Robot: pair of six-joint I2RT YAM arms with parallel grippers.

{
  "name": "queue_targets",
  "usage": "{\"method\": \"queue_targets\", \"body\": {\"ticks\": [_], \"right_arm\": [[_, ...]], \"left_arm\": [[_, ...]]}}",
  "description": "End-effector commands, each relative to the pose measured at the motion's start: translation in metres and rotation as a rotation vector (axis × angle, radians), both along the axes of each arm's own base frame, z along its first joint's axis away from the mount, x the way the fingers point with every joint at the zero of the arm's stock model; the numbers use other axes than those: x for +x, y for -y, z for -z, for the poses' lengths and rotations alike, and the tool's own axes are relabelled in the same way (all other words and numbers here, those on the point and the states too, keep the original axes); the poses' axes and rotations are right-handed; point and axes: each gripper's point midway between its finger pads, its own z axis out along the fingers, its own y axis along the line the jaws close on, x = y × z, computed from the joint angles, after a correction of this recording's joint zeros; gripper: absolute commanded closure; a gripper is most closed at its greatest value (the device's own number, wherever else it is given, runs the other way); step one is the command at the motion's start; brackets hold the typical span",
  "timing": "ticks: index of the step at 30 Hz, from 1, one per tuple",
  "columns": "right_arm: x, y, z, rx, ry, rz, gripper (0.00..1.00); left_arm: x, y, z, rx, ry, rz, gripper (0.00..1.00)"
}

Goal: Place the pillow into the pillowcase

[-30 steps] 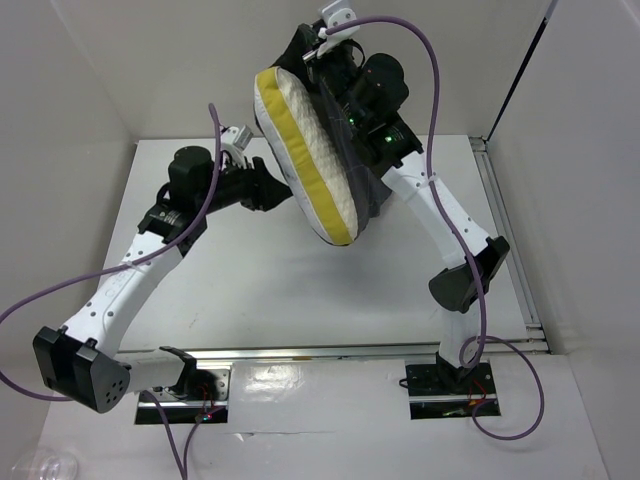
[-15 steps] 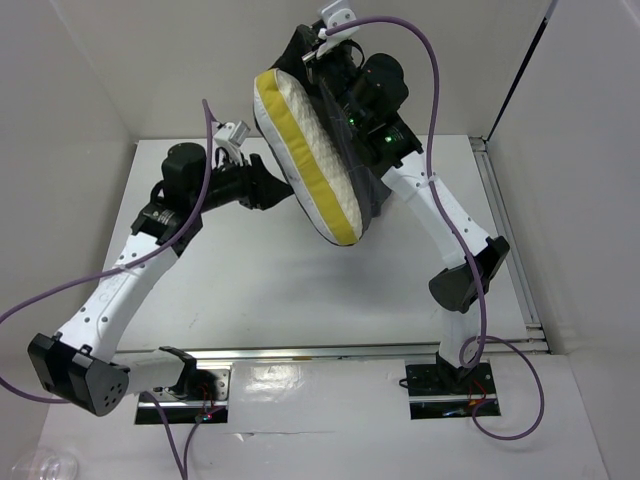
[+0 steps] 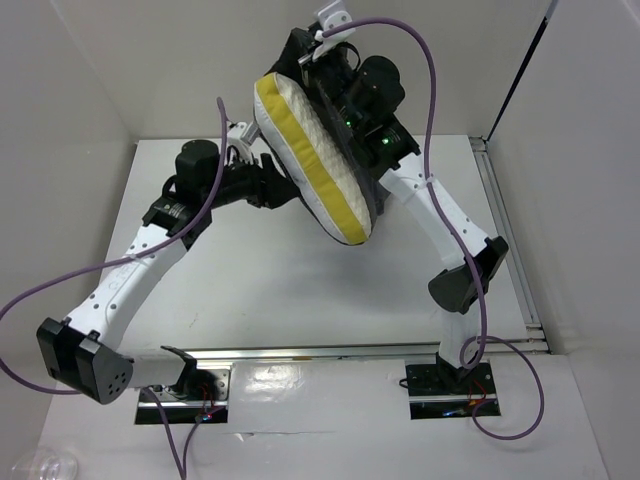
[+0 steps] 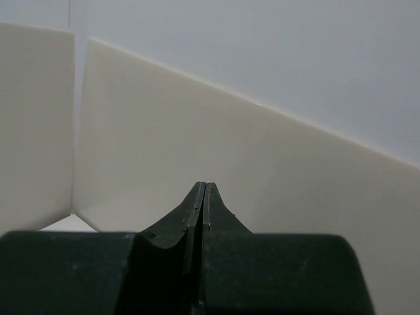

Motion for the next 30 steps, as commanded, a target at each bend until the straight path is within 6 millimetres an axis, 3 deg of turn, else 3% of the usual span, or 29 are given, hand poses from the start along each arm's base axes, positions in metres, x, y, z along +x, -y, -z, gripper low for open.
{"method": "queue_targets", "body": {"ticks": [1,5,6,7,8,11,12,13,14,15,18,20,23,24,29,30], "right_arm": [[-0.064,0.034,-0.095,0.177,0.228,-0.034,1.0],[-0.068,0.037,-0.103,0.188,0.242,-0.034,1.0],[-0.068,0.037,-0.103,0.188,0.242,-0.034,1.0],[-0.068,0.037,-0.103,0.188,0.242,-0.034,1.0],[-0.068,0.037,-0.103,0.188,0.242,-0.034,1.0],[-0.067,0.037,-0.101,0.183,0.235,-0.034,1.0],[-0.064,0.035,-0.096,0.168,0.231,-0.028,1.0],[-0.065,0.036,-0.098,0.161,0.248,-0.016,1.0],[-0.065,0.038,-0.098,0.15,0.252,-0.008,1.0],[-0.062,0.035,-0.093,0.137,0.254,0.0,1.0],[-0.048,0.043,-0.081,0.095,0.262,0.058,1.0],[-0.039,0.062,-0.086,0.084,0.29,0.121,1.0],[-0.027,0.087,-0.091,0.089,0.309,0.188,1.0],[-0.029,0.093,-0.097,0.1,0.325,0.199,1.0],[-0.055,0.113,-0.12,0.107,0.416,0.243,1.0],[-0.061,0.117,-0.125,0.097,0.435,0.261,1.0]], "left_arm": [[0.012,-0.001,0.015,0.025,-0.016,-0.034,0.35],[0.021,-0.001,0.026,0.048,-0.018,-0.049,0.34],[0.022,0.001,0.037,0.067,-0.031,-0.046,0.34],[0.024,0.002,0.034,0.068,-0.007,-0.043,0.34],[0.027,0.002,0.042,0.076,-0.018,-0.052,0.38],[0.035,0.005,0.047,0.086,-0.021,-0.049,0.55],[0.033,0.008,0.054,0.087,-0.045,-0.021,0.8],[0.031,0.01,0.048,0.086,-0.035,-0.004,0.91],[0.03,0.011,0.041,0.077,-0.022,0.006,1.0],[0.022,0.013,0.038,0.069,-0.026,0.037,1.0],[0.01,0.009,0.008,0.056,0.057,0.05,1.0],[-0.002,-0.001,-0.042,0.036,0.188,0.025,1.0],[-0.012,-0.023,-0.085,0.063,0.296,-0.035,1.0],[-0.014,-0.032,-0.11,0.05,0.342,-0.074,1.0],[-0.013,-0.085,-0.167,0.041,0.445,-0.285,1.0],[-0.023,-0.098,-0.186,0.028,0.491,-0.33,1.0]]}}
